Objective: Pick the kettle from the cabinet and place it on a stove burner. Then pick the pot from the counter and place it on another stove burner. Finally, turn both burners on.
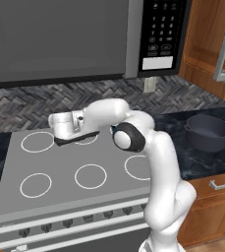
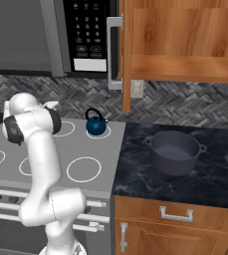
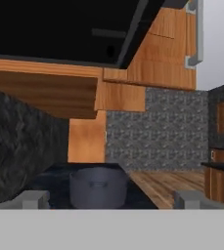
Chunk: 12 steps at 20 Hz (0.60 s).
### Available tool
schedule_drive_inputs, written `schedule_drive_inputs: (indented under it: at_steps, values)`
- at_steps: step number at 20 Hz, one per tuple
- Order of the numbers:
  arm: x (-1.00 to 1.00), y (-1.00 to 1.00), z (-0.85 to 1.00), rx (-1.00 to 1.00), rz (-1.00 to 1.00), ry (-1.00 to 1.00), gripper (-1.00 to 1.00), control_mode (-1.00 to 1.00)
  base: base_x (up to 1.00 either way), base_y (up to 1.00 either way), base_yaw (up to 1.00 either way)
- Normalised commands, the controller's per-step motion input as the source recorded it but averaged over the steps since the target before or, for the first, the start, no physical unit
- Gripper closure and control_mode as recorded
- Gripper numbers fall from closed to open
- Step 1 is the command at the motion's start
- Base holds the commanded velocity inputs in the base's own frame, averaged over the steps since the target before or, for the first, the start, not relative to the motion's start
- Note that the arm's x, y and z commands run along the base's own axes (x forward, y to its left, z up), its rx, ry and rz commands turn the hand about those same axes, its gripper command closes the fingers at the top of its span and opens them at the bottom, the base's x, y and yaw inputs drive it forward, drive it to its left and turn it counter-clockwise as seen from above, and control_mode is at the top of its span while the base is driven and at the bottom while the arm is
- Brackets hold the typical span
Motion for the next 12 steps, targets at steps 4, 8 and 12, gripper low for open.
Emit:
schedule_drive_inputs:
  at_steps: [4, 8, 12]
  values:
    - [-1.0, -0.05, 0.28, 0.02, 0.0, -0.12, -1.0, -1.0, 0.0, 0.0, 0.0]
    - [-0.94, -0.05, 0.4, 0.0, 0.0, -0.14, -1.0, -1.0, 0.0, 0.0, 0.0]
    - [-0.82, -0.05, 0.37, 0.0, 0.02, -0.2, -1.0, -1.0, 0.0, 0.0, 0.0]
